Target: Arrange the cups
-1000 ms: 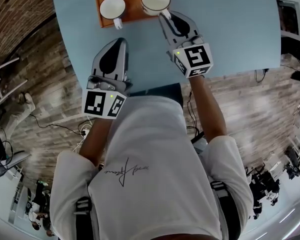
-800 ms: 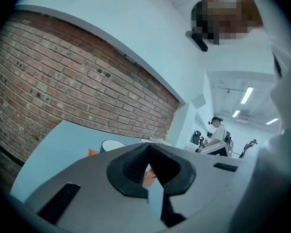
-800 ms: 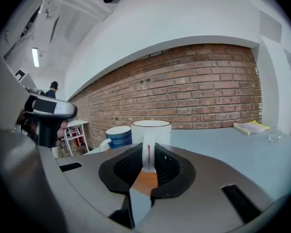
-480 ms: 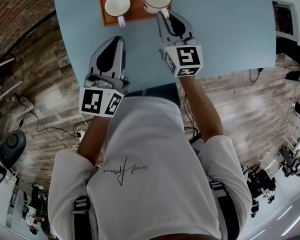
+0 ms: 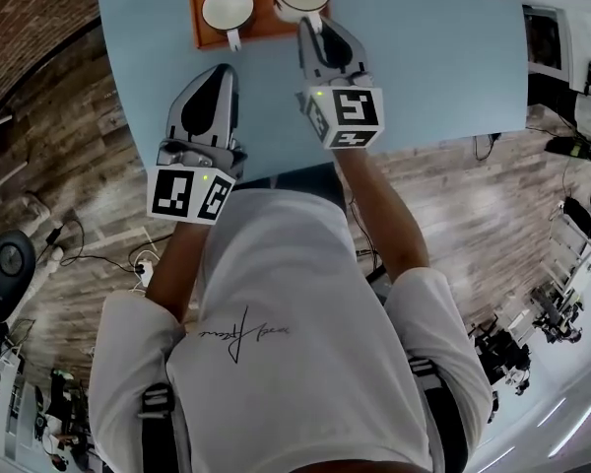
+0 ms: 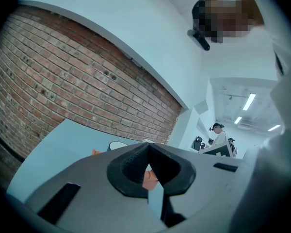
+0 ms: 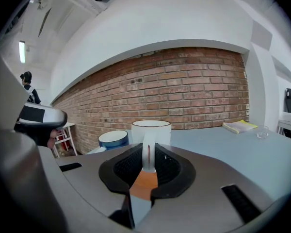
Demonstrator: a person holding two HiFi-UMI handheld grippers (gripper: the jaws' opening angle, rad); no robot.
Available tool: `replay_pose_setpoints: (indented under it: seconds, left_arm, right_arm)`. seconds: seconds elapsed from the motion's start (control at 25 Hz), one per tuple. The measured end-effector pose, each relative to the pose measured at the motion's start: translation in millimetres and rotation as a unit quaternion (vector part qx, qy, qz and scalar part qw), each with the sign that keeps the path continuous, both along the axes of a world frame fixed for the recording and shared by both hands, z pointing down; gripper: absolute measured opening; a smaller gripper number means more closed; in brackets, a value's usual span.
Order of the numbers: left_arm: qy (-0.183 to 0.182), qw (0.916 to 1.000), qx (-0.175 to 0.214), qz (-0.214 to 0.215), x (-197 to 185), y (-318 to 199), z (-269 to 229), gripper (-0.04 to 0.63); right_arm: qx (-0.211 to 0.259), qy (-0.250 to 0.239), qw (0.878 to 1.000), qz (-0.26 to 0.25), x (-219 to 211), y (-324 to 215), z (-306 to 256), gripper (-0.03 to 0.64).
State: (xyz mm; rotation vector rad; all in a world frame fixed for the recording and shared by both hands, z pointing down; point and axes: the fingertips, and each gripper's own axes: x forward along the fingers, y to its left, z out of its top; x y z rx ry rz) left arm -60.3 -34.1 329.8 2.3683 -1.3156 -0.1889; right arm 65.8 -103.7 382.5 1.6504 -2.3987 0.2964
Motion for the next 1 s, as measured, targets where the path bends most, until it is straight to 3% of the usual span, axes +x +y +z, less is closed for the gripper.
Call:
replay_pose_setpoints:
  seconds: [1.0]
  left_arm:
    - [-0.003,0.9995,-0.022,-0.022,-8.2,5.3,19.7,0.008]
  right_arm:
    - [0.007,0.009,0.999,0.048,-1.7,-2.8,24.7,0.064]
